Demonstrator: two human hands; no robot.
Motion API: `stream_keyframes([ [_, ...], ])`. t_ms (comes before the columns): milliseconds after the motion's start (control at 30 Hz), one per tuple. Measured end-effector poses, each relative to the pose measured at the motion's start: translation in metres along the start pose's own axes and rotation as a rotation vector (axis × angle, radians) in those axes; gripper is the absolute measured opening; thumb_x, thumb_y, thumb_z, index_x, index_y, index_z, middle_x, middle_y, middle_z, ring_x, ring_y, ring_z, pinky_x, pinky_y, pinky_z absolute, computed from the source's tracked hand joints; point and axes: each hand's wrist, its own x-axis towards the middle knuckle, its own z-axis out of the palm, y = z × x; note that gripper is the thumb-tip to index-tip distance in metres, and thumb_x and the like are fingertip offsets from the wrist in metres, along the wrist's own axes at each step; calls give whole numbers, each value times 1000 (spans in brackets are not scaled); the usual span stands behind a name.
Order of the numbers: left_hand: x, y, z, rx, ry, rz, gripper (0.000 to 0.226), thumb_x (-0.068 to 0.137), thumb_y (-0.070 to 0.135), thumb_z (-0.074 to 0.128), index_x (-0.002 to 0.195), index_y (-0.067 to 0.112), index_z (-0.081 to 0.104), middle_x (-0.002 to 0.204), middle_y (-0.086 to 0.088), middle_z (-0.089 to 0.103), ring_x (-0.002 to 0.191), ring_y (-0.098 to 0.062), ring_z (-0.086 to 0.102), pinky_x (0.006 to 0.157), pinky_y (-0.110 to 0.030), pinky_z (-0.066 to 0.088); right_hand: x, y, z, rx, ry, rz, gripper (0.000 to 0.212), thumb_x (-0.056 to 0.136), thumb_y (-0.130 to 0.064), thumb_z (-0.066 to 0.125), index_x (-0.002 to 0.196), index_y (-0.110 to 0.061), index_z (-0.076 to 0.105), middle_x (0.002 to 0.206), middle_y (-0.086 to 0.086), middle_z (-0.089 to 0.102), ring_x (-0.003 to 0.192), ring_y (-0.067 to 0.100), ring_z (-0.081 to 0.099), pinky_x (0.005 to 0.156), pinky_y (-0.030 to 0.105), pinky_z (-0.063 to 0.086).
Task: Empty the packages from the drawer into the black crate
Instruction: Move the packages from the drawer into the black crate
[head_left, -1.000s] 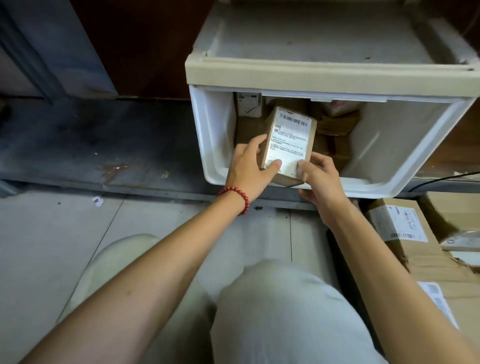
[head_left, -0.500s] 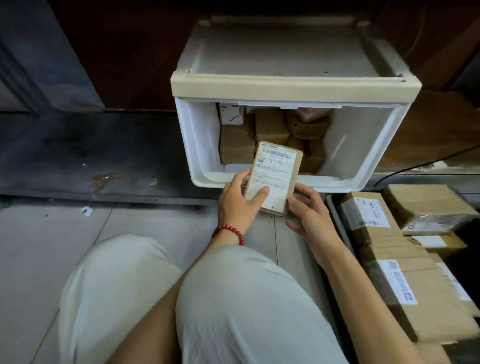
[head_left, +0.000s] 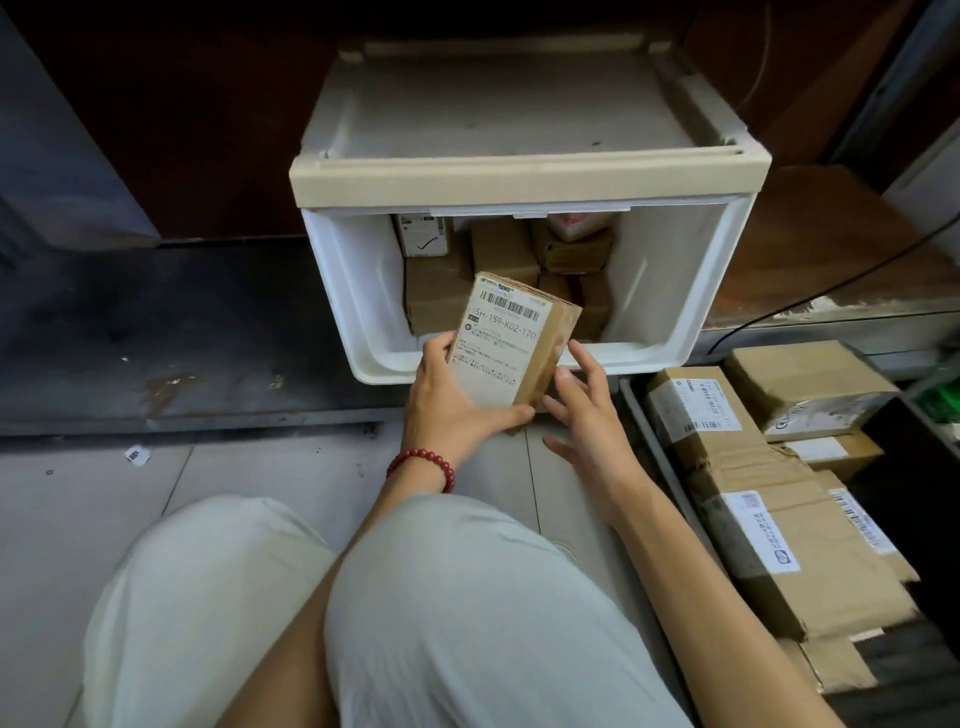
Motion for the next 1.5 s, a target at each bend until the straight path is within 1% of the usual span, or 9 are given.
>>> stream_keyframes([
  [100,0,-1,-2,-12,-37,91,88,56,25,92,123,24,36,122,9,49,111,-7,48,92,-23,45,2,1,-5,31,6,19,39,102,-49,35,140,-51,33,135,-17,53,125,11,51,101,46,37],
  [267,0,-5,2,-45,-78,101,72,63,23,89,113,27,37,116,13,48,113,-8,49,96,-26,46,4,1,-10,77,21,11,36,103,-46,31,139,-43,36,127,-15,60,118,11,57,83,33,47],
  [467,6,-2,6,-144,-64,83,49,74,53,70,113,44,41,123,8,56,112,-12,56,86,-36,55,5,9,-13,11,72,34,37,100,-57,26,128,-37,41,130,-6,59,124,14,49,111,49,30],
  [600,3,3,5,-182,-83,52,57,87,44,63,137,36,37,119,15,53,96,9,53,73,-13,49,5,5,-16,6,1,47,51,96,-66,22,139,-46,40,134,-7,58,125,19,53,107,48,36],
  [767,-2,7,4,-280,-76,27,63,85,56,59,139,43,31,130,8,52,117,-11,52,90,-29,49,2,5,-16,-18,-1,47,45,96,-64,19,130,-51,44,121,-18,58,107,6,59,90,33,45],
  [967,-1,9,4,-222,-39,41,72,75,68,59,137,40,37,134,13,48,119,-6,43,89,-25,43,4,5,-15,-85,-1,19,48,98,-58,31,135,-35,52,127,-9,61,118,8,53,86,23,39],
  [1100,3,7,5,-165,-43,34,77,64,73,62,133,45,41,136,5,40,124,-14,44,98,-38,47,3,6,-16,-57,20,-26,50,91,-61,42,129,-29,54,130,-5,56,119,9,53,88,23,43],
  [1300,10,22,9,-225,-231,57,65,66,72,68,121,51,41,132,5,47,117,-15,54,85,-30,55,4,3,-22,12,87,-24,86,68,-91,41,123,-26,52,127,5,59,117,18,60,101,48,48],
  [1500,13,43,12,-252,-298,127,60,72,66,60,124,46,36,113,13,56,97,-2,61,77,-25,54,1,-15,-48,49,86,-50,72,79,-76,43,127,-23,53,119,-1,65,103,7,65,89,29,53],
])
